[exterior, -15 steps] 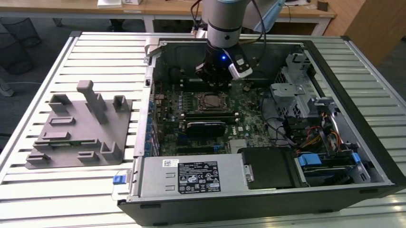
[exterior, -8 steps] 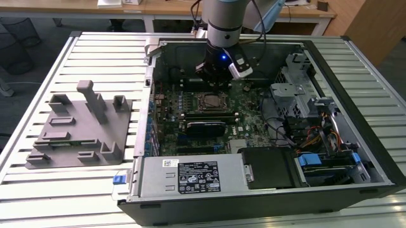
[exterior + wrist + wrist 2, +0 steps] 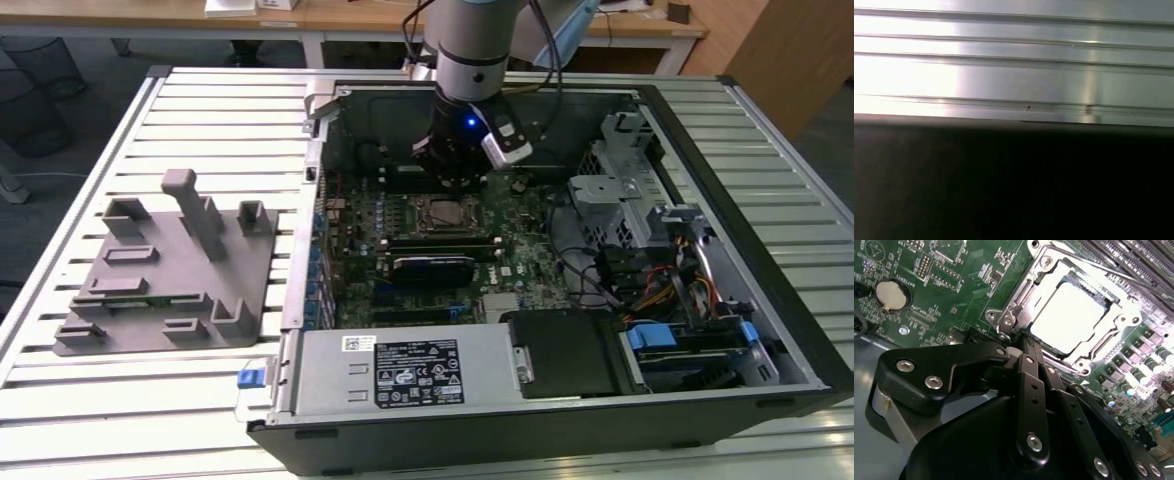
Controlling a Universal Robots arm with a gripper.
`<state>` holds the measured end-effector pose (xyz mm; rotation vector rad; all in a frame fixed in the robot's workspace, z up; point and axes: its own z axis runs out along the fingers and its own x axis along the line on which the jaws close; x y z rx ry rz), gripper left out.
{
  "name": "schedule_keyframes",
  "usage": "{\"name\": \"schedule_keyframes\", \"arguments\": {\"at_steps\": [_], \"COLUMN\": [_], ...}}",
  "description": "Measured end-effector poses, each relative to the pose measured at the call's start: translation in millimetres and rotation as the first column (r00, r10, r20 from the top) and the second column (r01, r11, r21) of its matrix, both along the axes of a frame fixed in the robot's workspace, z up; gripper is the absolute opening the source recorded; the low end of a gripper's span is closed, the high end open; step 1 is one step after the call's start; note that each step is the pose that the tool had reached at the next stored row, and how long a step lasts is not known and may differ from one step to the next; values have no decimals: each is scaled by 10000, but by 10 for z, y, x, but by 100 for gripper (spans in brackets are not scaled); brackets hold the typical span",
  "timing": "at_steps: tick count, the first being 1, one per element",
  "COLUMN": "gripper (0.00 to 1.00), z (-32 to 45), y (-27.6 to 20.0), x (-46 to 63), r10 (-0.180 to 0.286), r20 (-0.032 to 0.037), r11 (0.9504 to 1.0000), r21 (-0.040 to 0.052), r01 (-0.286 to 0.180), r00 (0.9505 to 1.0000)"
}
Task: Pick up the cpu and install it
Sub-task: 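Install the first cpu locking lever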
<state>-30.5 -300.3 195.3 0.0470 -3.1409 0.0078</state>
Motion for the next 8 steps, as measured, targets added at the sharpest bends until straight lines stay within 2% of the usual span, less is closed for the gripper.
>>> {"name": "schedule_keyframes", "arguments": {"at_steps": [2, 4, 8], "gripper": [11, 11, 11], "z": [-1, -2, 7], "y": [6, 8, 0], "x": [0, 0, -5], "r10": [0, 4, 4], "r20": [0, 3, -14], "r11": [10000, 10000, 9987], "r21": [-3, 75, 513], "r01": [0, -4, -4], "r00": [10000, 10000, 10000]}}
